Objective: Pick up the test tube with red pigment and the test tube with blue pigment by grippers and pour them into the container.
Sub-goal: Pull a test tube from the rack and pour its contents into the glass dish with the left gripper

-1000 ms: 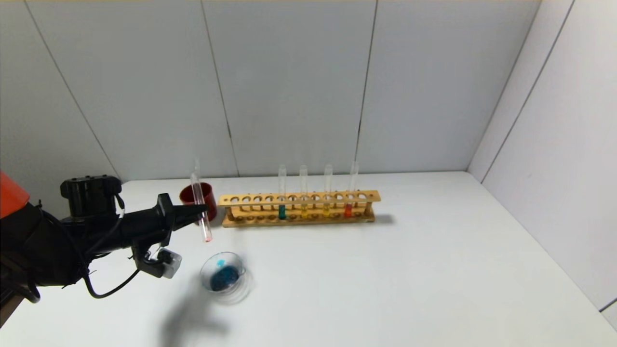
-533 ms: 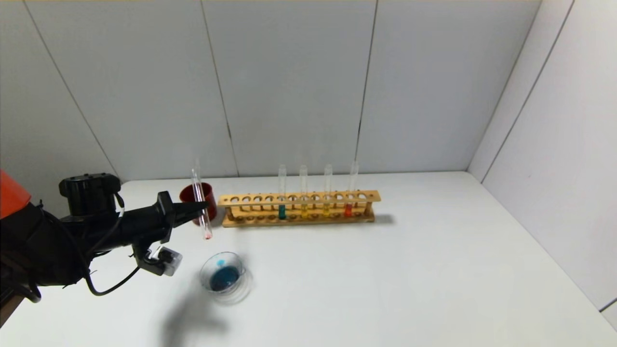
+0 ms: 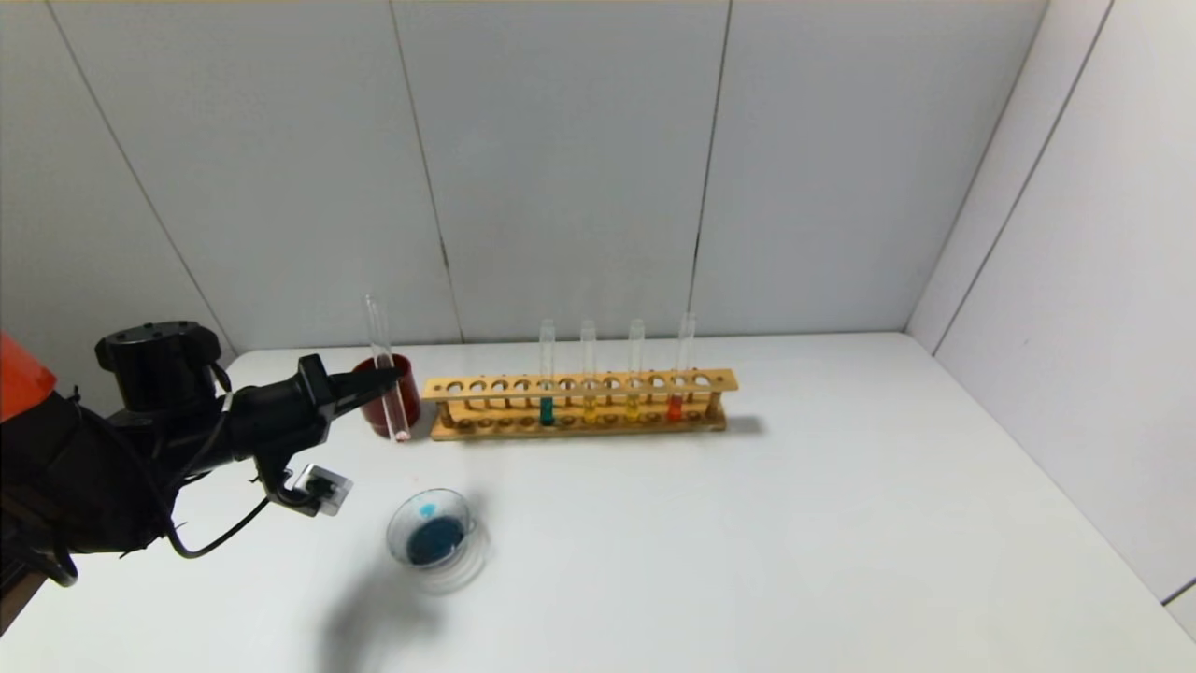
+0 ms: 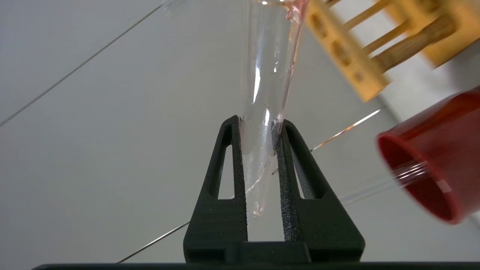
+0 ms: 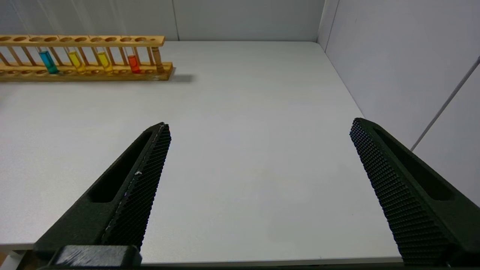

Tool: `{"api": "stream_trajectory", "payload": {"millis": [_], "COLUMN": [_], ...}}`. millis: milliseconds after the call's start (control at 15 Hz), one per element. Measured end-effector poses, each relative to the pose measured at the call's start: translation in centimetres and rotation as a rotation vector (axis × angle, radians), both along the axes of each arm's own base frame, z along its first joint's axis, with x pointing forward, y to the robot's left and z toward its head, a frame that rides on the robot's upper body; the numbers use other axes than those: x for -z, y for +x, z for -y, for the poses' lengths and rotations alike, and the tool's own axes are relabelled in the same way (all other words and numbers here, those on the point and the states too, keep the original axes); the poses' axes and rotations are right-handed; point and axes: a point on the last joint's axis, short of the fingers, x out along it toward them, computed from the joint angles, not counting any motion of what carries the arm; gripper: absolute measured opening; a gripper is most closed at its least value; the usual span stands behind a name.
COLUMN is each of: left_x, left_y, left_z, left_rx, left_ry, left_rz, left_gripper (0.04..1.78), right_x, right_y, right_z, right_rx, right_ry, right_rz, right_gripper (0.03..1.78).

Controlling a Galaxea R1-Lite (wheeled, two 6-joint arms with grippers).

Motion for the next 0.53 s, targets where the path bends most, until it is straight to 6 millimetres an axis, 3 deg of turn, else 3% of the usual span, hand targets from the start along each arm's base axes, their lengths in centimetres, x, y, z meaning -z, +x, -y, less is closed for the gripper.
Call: {"api": "stream_trajectory", "payload": {"millis": [533], "left_x": [-0.82], "left_y": [0.17], "left_z": [-0.02], "left_rx": [0.0], "left_ry": [0.019], "left_rz": [0.107], "left_gripper": [0.3], "right_x": [0.0], "right_y": [0.0], "right_z": [0.0], "right_rx": [0.0], "right_ry": [0.0], "right_rz": [0.0], "right_gripper": [1.75]}}
